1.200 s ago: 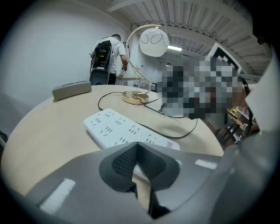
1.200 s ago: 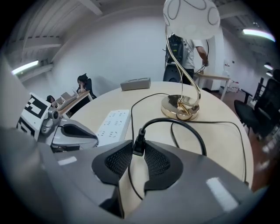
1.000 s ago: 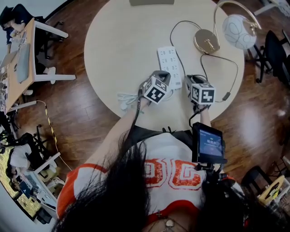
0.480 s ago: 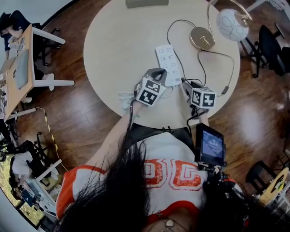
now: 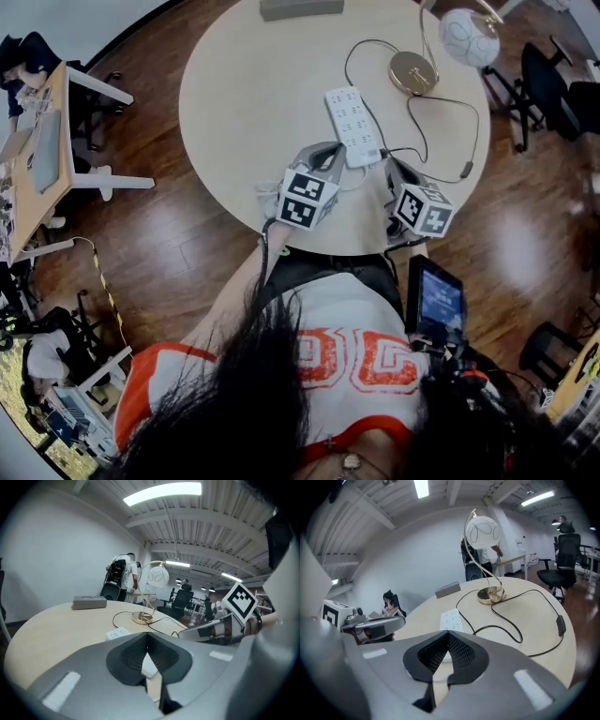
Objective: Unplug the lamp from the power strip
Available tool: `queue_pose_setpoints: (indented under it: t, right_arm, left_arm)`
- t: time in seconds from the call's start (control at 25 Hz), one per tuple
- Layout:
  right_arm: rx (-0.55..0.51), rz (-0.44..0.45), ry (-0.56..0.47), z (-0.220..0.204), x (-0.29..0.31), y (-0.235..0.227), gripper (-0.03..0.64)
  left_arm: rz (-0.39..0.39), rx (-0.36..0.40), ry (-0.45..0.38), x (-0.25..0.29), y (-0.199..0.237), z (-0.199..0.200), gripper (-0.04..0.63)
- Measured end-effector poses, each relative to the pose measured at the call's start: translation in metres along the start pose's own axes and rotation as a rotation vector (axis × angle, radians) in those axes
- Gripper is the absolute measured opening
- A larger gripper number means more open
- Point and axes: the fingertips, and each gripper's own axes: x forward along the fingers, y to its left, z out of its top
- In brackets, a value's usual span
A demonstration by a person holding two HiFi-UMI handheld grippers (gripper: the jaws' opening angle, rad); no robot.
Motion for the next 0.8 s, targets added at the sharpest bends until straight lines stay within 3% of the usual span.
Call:
queue_pose_setpoints:
  t: [0.12, 0.4, 0.8]
  right_arm:
    - [0.0, 0.01, -0.084, 0.013, -0.009, 0.018, 0.002]
    - [-0.046, 0.013, -0.157, 0.019, -0.024, 0.052, 0.002]
    - [-0.13, 0.036, -0.18, 0.023, -0.037, 0.063, 0.001]
  left_arm:
    - [-0.019, -0.05, -0.066, -0.016, -0.006, 0.01, 0.0]
    - [-0.05, -0.135, -0.198, -0.048, -0.016, 0.034, 0.0]
    - [-0.02, -0.124, -0.248, -0.057, -0.035, 0.028, 0.0]
